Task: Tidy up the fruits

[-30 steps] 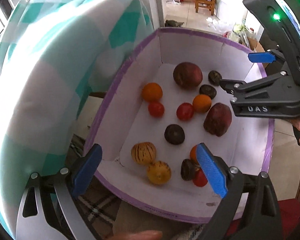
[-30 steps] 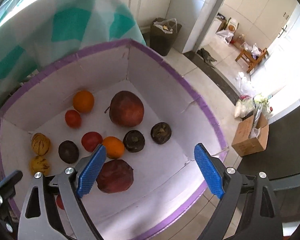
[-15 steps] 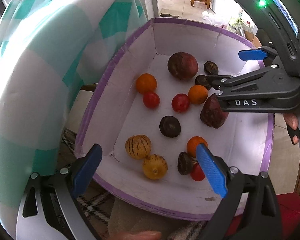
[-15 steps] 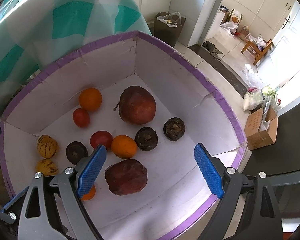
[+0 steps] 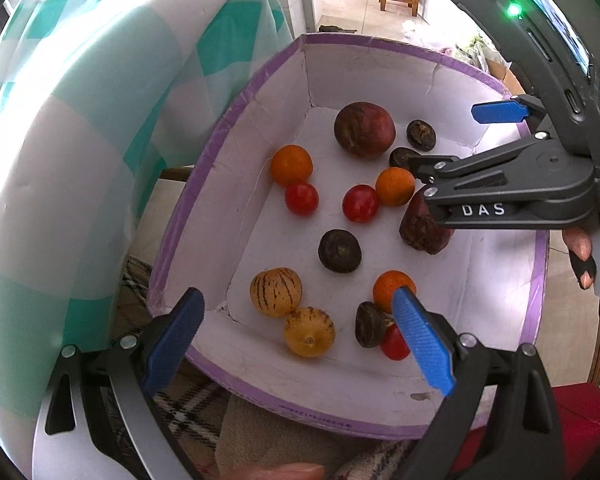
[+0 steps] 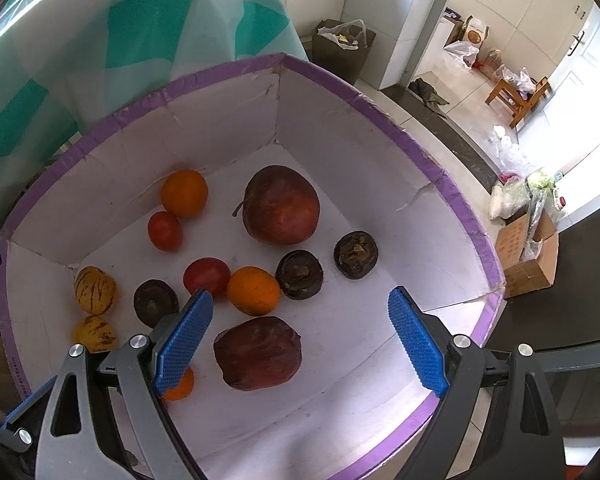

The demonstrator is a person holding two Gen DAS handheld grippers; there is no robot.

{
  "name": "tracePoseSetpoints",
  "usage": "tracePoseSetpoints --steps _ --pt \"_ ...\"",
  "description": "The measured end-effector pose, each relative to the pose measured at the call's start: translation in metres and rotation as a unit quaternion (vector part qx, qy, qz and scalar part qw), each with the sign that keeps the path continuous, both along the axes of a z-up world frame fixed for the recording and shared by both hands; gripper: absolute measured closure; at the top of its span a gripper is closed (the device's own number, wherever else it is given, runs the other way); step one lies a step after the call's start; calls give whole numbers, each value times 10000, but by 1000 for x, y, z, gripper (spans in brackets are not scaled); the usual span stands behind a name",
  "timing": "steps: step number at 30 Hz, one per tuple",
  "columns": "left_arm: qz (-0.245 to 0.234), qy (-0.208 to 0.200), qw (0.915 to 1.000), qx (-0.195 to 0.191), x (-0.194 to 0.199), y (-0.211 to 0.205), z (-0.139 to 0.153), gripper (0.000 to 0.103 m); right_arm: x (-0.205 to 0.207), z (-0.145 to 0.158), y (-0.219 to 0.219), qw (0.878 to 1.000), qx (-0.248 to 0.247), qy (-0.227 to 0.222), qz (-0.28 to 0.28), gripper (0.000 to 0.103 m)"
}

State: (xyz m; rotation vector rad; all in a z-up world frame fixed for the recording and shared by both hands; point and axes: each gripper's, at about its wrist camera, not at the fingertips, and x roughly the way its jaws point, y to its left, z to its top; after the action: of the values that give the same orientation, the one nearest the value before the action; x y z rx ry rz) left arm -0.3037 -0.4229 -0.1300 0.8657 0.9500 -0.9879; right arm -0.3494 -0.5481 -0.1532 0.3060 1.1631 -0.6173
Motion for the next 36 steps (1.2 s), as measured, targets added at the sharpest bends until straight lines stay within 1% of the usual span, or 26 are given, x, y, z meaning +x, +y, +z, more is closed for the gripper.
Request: tracePoseSetpoints --steps 36 --pt "-3 101 9999 89 0 3 -11 8 4 -13 -3 9998 157 84 36 16"
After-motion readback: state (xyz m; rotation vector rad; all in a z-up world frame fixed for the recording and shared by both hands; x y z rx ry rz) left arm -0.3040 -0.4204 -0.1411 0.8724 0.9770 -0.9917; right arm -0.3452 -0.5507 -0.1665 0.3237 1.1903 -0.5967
